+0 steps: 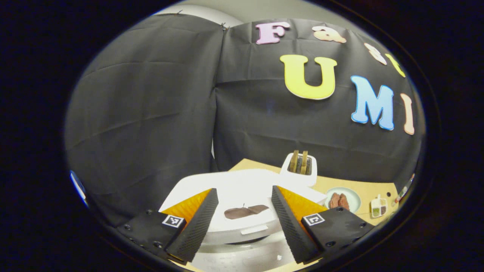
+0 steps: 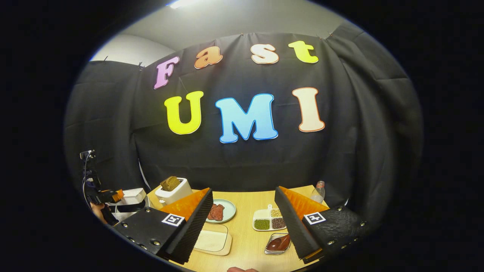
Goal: Close the left gripper, press the button to open the rice cooker; take a wooden spoon from the chopstick holder with the right hand, scoop a spoonful of rice and pour it into the rice cooker, then put the wooden spoon back into the chopstick holder.
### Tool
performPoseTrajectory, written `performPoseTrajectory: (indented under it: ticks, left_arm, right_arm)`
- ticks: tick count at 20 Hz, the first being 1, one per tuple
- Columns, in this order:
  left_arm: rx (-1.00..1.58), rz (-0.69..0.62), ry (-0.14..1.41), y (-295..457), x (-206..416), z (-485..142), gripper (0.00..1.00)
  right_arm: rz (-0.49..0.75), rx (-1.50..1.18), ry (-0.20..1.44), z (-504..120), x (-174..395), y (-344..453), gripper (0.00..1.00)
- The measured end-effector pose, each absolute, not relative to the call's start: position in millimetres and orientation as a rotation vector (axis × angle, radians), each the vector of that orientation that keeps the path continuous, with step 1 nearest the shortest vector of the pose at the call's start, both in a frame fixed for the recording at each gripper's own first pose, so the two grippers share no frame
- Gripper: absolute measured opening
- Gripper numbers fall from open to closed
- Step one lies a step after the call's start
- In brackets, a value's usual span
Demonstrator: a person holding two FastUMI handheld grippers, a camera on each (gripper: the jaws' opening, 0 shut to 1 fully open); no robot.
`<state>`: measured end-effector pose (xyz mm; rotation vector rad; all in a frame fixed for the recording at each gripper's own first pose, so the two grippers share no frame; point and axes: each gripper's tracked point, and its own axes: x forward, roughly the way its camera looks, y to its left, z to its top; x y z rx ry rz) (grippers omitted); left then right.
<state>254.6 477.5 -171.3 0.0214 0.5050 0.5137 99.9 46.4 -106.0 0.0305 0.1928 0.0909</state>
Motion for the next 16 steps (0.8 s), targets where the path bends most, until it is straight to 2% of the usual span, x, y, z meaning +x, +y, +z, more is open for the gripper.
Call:
performPoseTrajectory:
  ticks: [3, 5, 9, 11, 16]
  left_arm:
    - [0.037, 0.499, 0.537, 473.1, 246.8, -186.4, 1.00]
    - [0.026, 0.493, 0.565, 469.0, 242.7, -193.7, 0.99]
    - [0.021, 0.458, 0.704, 468.5, 230.4, -228.8, 0.98]
    - [0.026, 0.455, 0.715, 468.0, 233.6, -228.3, 1.00]
    - [0.000, 0.446, 0.764, 469.0, 232.1, -231.0, 0.97]
  right_arm:
    - [0.082, 0.029, 0.184, -101.7, 103.1, 43.8, 0.99]
    - [0.078, 0.035, 0.185, -102.4, 103.4, 44.4, 0.99]
    - [0.086, 0.043, 0.201, -107.8, 102.2, 50.0, 0.99]
    - [0.090, 0.042, 0.203, -110.0, 102.2, 52.4, 0.99]
    - [0.101, 0.051, 0.197, -109.7, 96.3, 57.1, 0.99]
